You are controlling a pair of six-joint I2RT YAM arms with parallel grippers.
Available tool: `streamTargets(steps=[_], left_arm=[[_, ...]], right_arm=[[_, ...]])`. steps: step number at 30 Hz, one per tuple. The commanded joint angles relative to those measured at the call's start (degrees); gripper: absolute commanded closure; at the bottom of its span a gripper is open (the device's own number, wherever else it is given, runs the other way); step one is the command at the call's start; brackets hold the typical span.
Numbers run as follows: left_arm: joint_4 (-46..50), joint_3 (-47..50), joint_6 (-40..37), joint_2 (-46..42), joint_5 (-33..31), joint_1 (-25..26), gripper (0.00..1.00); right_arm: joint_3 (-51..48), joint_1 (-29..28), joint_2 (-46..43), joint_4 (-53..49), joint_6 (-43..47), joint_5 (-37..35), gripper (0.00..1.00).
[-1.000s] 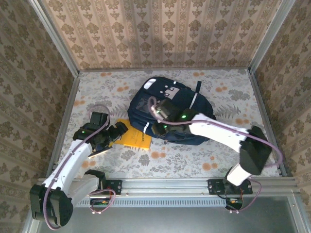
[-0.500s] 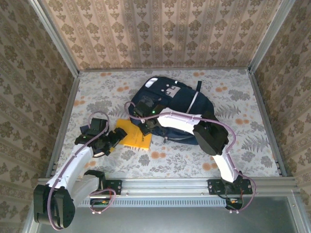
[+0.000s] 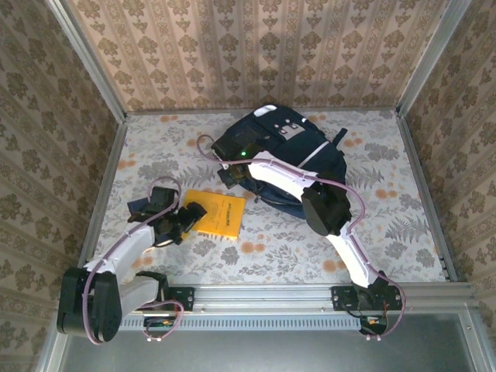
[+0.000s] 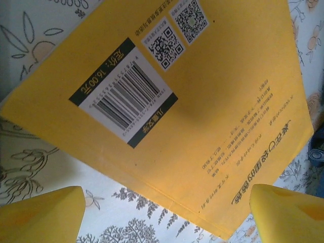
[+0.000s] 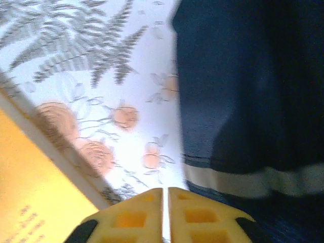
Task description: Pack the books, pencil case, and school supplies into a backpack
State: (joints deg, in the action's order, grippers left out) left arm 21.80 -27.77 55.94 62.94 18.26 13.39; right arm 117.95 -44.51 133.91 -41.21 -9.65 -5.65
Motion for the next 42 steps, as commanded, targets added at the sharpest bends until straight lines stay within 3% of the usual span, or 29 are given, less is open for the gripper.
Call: streamTargets(steps=[1,6,10,21,25,31,42], left_arm=[[-4.02,0.34,0.22,2.75,0.55,-0.37,0.15],[-7.83,-1.02,-0.22,8.17,-0.14,-0.41,0.15],[-8.97,-3.6,-2.21,12.27,-0.67,-0.3,0.16],[-10.23,-8.46,-5.63,17.27,1.05,1.15,0.17],[-10.1,-9.03,-6.37,17.68,1.6,2.28,0.17],[-10.47,-8.82,-5.85,18.19,2.73,5.42,0.18],[-9.31,-8.64,-5.78,16.63,2.28,7.53,0.18]], right_arm=[[4.01,-0.56,4.42,-4.44,2.1,7.15,0.83],[6.75,-0.97,7.8,-7.29,1.74,6.79,0.8],[3.38,-0.92,6.73,-6.84,1.26,6.85,0.77],[-26.06,-1.78,-11.17,6.61,-5.04,19.16,0.7],[-33.99,-2.41,-16.56,10.1,-6.15,27.53,0.66],[-34.59,-0.45,-17.22,10.72,-9.44,22.5,0.57],[-31.46,0.96,-12.59,13.93,-16.26,35.69,0.56]])
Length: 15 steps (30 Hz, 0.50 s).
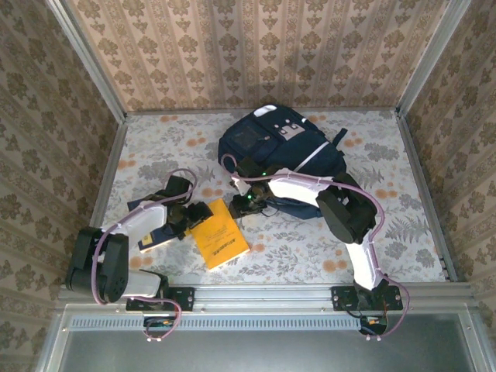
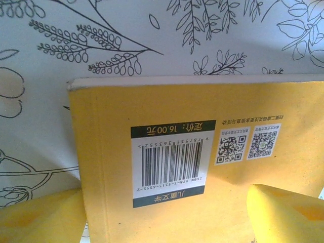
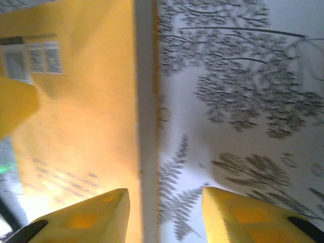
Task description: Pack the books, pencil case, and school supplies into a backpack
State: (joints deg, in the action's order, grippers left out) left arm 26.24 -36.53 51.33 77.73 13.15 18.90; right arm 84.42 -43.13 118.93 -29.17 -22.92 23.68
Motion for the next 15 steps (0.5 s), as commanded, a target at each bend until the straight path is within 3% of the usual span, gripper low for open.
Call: streamTargets(steps=[1,9,15], left_arm=[[-13.99,0.15,-1.1,1.95,7.66,2.02,0.18],[-15.65,0.73,-0.45,2.11,8.64,2.11,0.18],[-16.7,1.28,0.22,2.9,8.74,2.15,0.18]], right_arm=[[2.19,-0.45,3.04,2.13,-3.32,7.1,0.56],[4.83,-1.18,6.49,1.21,-4.32,10.69,0.56],[5.01,-1.63,2.92,0.62,-4.24,10.59,0.61]])
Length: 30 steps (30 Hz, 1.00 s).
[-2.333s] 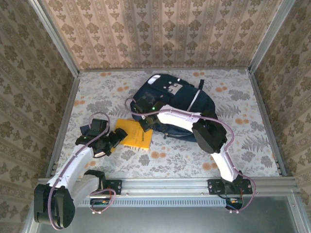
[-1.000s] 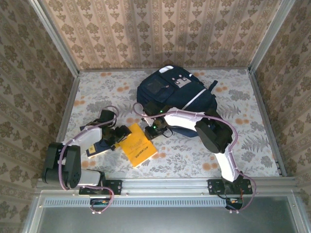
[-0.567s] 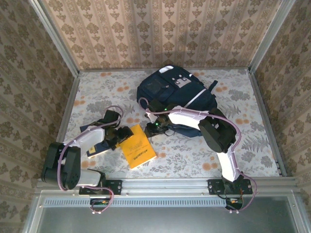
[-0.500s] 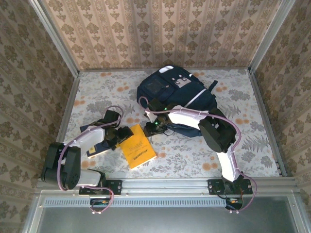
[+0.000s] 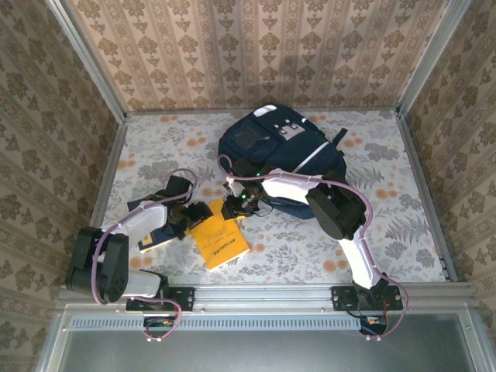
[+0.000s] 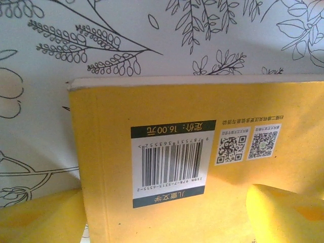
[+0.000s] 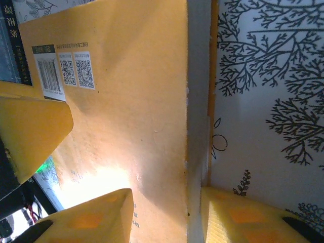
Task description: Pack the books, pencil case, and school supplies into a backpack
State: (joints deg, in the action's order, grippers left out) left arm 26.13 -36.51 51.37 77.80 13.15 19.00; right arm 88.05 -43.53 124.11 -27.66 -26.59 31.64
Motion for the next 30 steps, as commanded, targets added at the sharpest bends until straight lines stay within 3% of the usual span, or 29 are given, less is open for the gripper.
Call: streamTargets(steps=[1,9,14,18,19,21,23,30], left_arm=[[-16.87,1.33,0.22,2.91,8.82,2.07,0.18],[-18.24,1.36,1.01,3.86,8.87,2.61,0.19],[-18.66,1.36,1.24,4.25,8.83,3.05,0.19],[-18.92,1.36,1.44,4.2,9.09,3.14,0.19],[-18.85,1.36,1.43,4.09,9.16,3.1,0.19],[-17.88,1.06,1.09,3.38,8.89,3.14,0.19],[-16.09,0.62,0.33,2.11,8.23,2.91,0.19],[-7.43,-2.08,-3.75,-7.54,6.03,-0.34,0.1]], right_arm=[[1.35,-1.23,-2.87,-1.05,-0.57,2.54,0.63],[0.26,-1.36,-5.29,-0.04,-1.74,5.06,0.72],[-0.99,-1.61,-4.15,5.53,-5.19,11.46,0.69],[0.65,-2.21,-1.41,5.54,-5.63,12.22,0.68],[1.09,-2.26,-0.92,4.96,-5.49,11.72,0.72],[1.33,-2.1,-1.28,3.43,-4.57,8.04,0.9],[0.81,-1.19,-2.75,2.18,-3.86,5.84,1.0],[-7.06,4.01,-13.84,7.49,-6.02,8.67,1.0]])
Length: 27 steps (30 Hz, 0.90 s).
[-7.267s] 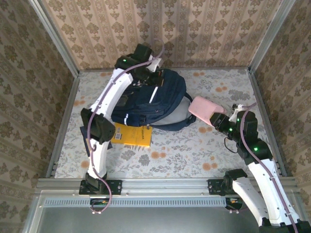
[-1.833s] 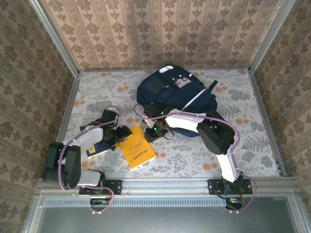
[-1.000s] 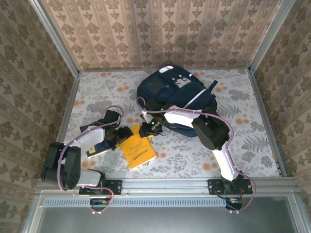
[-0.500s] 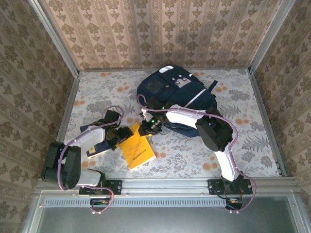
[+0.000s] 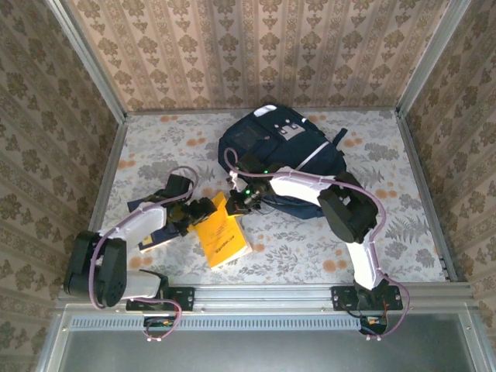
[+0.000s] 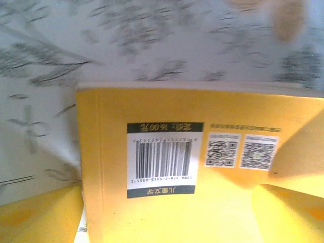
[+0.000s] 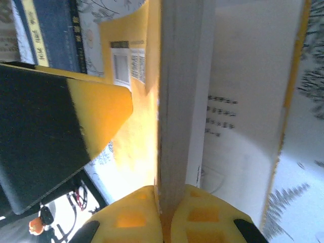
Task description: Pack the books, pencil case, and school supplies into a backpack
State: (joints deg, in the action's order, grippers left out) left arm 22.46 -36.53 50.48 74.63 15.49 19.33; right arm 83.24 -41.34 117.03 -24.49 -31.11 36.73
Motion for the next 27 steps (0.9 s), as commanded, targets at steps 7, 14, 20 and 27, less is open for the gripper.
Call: streamTargets(steps=[7,14,20,27], left_arm=[[-0.57,-6.66,-7.62,-8.61,9.09,-1.45,0.03],[-7.91,-7.07,-7.53,-10.57,19.74,-1.75,0.03],[-20.25,-5.43,-0.77,-9.5,29.71,-1.67,0.09],[-31.63,-3.67,5.59,-10.38,32.76,-0.9,0.37]], right_arm=[[-9.42,6.35,-14.83,16.18,-9.4,11.64,1.0],[-15.44,10.0,-19.52,33.02,-21.83,18.36,1.0],[-16.75,11.14,-20.93,40.61,-27.41,19.85,1.0],[-16.98,11.89,-20.88,42.32,-29.28,19.46,1.0]])
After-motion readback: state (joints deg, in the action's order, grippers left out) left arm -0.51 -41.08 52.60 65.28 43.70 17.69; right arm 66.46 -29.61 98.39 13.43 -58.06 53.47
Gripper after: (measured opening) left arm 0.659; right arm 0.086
